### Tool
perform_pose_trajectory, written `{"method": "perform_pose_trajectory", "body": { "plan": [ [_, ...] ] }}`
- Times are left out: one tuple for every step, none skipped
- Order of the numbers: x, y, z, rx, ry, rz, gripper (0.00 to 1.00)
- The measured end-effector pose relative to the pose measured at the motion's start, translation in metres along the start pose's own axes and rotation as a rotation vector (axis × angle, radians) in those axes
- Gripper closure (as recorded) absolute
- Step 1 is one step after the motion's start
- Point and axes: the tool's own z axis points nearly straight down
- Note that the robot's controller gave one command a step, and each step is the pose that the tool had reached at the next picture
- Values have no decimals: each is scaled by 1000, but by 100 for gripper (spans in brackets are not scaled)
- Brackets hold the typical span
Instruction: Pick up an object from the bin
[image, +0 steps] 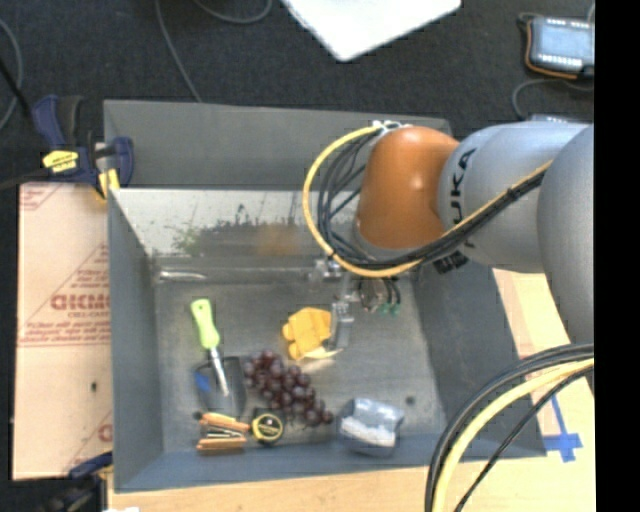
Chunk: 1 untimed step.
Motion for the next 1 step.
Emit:
{"method": "perform_pose_trajectory", "body": {
  "plan": [
    [-1,0,-5,0,-7,0,0]
  ]
}}
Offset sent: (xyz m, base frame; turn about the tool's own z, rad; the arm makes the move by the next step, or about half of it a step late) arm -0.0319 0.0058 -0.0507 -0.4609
